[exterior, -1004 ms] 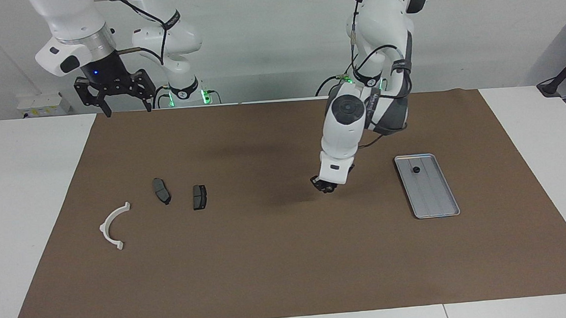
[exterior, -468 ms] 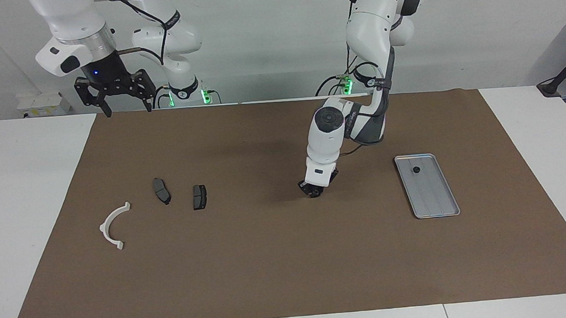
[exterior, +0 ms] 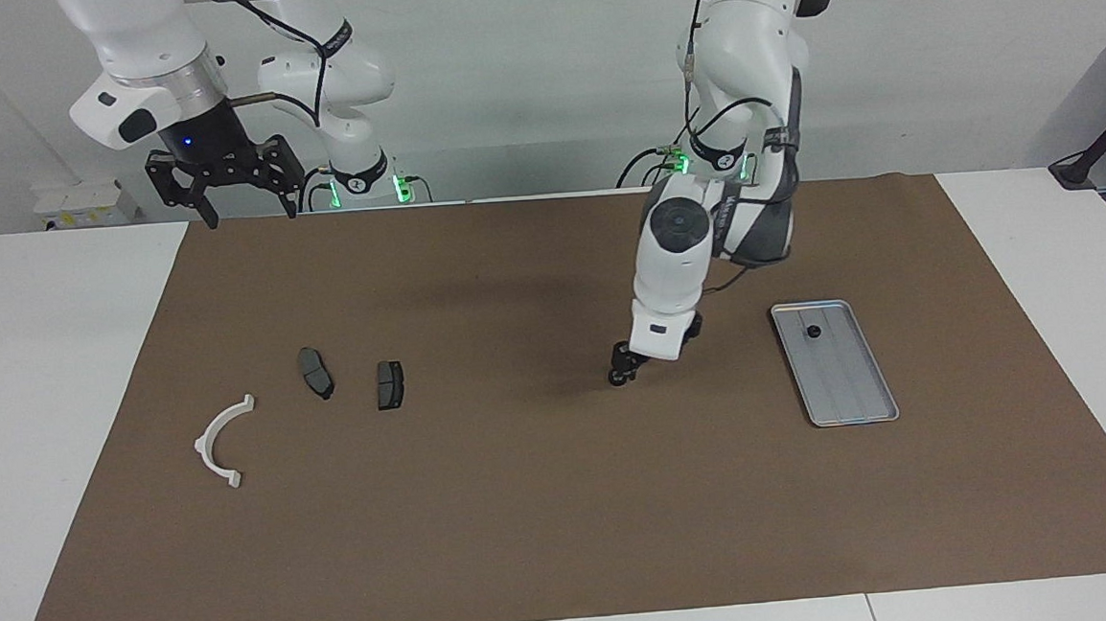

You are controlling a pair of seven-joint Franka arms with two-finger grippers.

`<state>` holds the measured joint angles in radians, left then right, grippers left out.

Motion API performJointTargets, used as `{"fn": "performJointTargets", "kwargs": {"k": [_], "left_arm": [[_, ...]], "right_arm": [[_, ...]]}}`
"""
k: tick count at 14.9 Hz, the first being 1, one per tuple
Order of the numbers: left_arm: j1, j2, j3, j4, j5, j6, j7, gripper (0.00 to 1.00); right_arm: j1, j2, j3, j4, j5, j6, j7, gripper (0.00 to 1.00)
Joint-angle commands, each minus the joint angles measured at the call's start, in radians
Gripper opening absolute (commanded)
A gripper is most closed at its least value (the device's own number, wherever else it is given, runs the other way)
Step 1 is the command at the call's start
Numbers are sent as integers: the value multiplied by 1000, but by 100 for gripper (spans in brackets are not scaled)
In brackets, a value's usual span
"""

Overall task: Place bearing gear from tray to pile
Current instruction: 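Carry the bearing with the left gripper and set it mid-table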

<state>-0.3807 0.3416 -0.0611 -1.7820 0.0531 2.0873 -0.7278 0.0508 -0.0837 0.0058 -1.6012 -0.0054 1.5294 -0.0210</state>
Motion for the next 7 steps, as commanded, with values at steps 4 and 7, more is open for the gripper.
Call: {"fn": "performJointTargets", "kwargs": {"k": [4,7], "left_arm": [[304,-203,-5,-256,7,11,580,100],[402,-225,-2,-329,7,81,694,79]], "right_arm": [[173,-44,7,-111,25,78,315,100],[302,1,7,-147,25,176,556,100]]}}
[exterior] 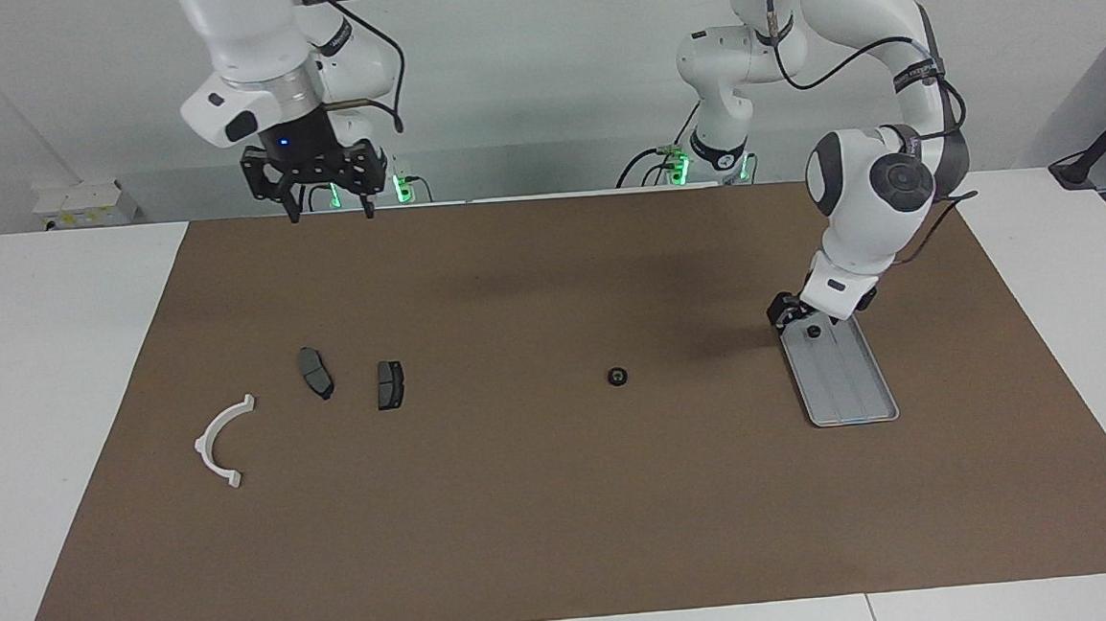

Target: Place bearing gear from tray to pile

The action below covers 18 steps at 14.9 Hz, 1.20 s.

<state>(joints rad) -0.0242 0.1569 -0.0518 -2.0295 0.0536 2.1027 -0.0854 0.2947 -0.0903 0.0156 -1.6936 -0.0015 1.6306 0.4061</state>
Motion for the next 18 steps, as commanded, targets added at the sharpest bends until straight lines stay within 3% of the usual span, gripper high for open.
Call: {"fn": "performJointTargets", "kwargs": {"k": [1,5,9,16,18], "left_arm": [[52,-42,-11,-103,6,88,50,77],[53,-49,-11,-182,6,169,33,73],[55,-63,-11,-218,6,178,-2,66],[72,-57,-13,-251,6,232,-5,56],[72,-53,-13,-252,6,243,-7,54]], "right_arm": [[95,39,-3,-55,21,106,202,100],[217,194,-3,-35,21,244,443,100],[288,381,-3,63,18,353,623,100],[396,733,-5,366,-60,342,726,100],[397,785,-3,419,-57,342,732,100]]}}
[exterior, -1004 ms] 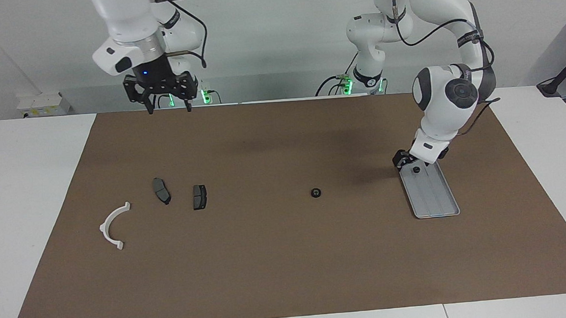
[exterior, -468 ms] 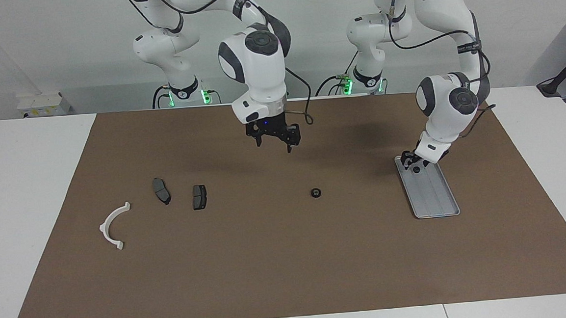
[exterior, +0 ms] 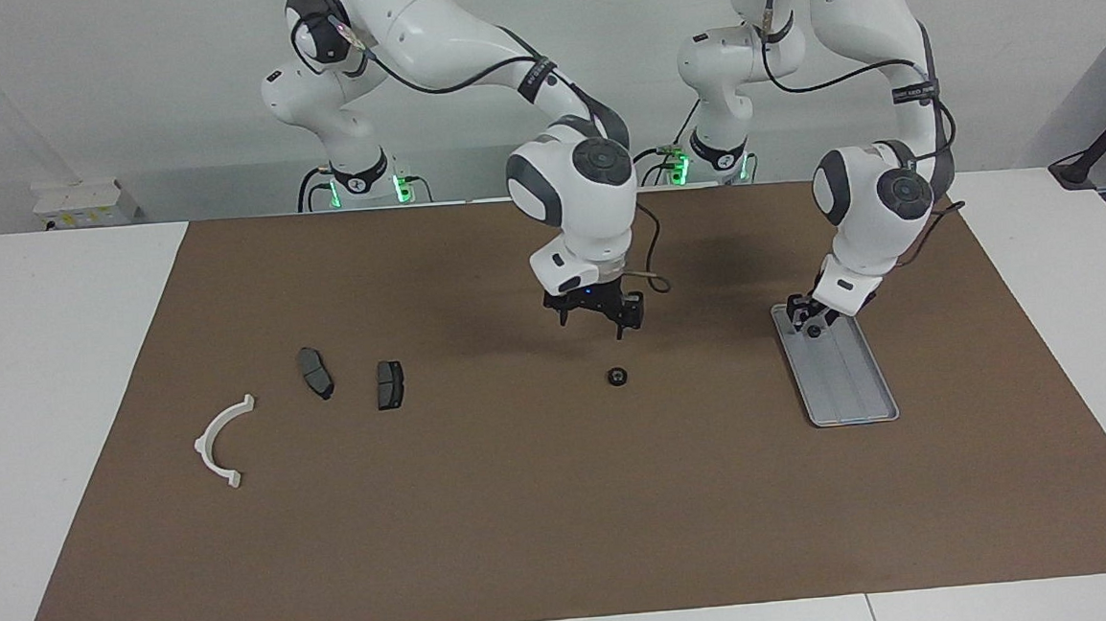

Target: Place bearing gear from tray to pile

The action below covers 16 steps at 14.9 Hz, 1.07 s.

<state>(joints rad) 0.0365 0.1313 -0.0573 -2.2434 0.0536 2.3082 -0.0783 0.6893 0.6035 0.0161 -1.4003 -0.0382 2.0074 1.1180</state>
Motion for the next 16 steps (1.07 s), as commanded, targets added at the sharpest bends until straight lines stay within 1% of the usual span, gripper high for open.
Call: {"fn": "performJointTargets", "kwargs": {"k": [1,3,7,8,9,10,12,14,15,16], "left_arm": [[11,-22,-7,-39,6,46,-14,53],[11,-13,-7,-39,5,62,-14,49],[10,-10,-7,-41,5,62,-15,35],[7,-10,-7,-42,5,63,-14,29],[5,-10,-7,-42,5,62,-14,16],[3,-7,-9,-33,2,59,-15,10],[-6,2,-10,11,-8,30,-26,9],[-9,-4,-13,79,-32,-62,-40,9],[-10,-9,-16,121,-50,-120,-46,9],[-33,-13,-16,155,-63,-163,-81,9]], "right_arm": [[4,116,-4,162,-17,-36,23,100],[4,154,-4,202,-15,-38,23,100],[3,211,-4,228,-29,-21,22,100],[2,220,-4,228,-29,-18,22,100],[2,226,-4,228,-31,-16,22,100],[2,239,-5,230,-31,-15,22,100],[2,248,-5,242,-31,-16,22,98],[-1,249,-5,244,-31,-16,22,90],[-2,249,-5,244,-31,-16,22,84],[-5,252,-5,253,-31,-16,22,79]]}}
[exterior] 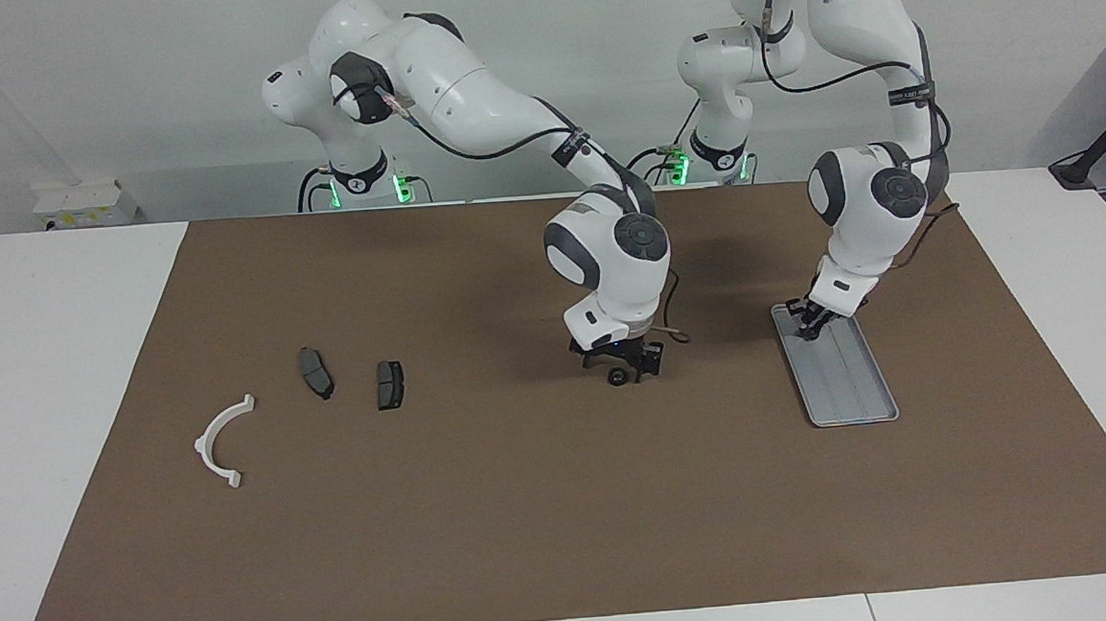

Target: Place bearing gear from tray to pile

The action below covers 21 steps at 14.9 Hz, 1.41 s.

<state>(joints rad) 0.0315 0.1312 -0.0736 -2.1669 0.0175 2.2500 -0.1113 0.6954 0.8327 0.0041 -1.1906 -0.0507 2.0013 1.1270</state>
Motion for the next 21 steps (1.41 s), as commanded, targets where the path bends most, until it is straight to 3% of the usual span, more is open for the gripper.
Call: {"fn": "performJointTargets", "kwargs": {"k": [1,2,3,6,8,9,13,16,19,21], "left_arm": [[-48,-13,0,108,-28,-130,-98,9],[-74,-13,0,122,-28,-141,-150,9],[-120,-12,1,127,-28,-141,-216,9],[-225,-7,1,136,-28,-129,-388,9],[-257,-5,1,139,-28,-127,-442,9],[-263,-5,1,141,-28,-124,-455,9],[-277,-1,0,153,-28,-116,-482,9],[-318,8,1,168,-36,-87,-531,9],[-398,63,3,226,-36,-84,-629,9],[-448,108,3,260,-34,-61,-709,9]], "right_arm": [[-11,25,7,52,-18,-12,11,75],[-11,31,5,58,-17,-12,13,68],[-11,37,7,72,-15,-15,13,51],[-11,37,7,74,-11,-9,13,32],[-11,37,7,72,-9,-10,13,5],[-11,37,7,72,-11,-10,11,0],[-54,13,4,75,-17,-111,-96,0],[-143,-88,10,77,-2,-202,-257,0],[-296,-173,8,75,38,-262,-590,0],[-393,-185,8,74,35,-303,-839,0]]}}
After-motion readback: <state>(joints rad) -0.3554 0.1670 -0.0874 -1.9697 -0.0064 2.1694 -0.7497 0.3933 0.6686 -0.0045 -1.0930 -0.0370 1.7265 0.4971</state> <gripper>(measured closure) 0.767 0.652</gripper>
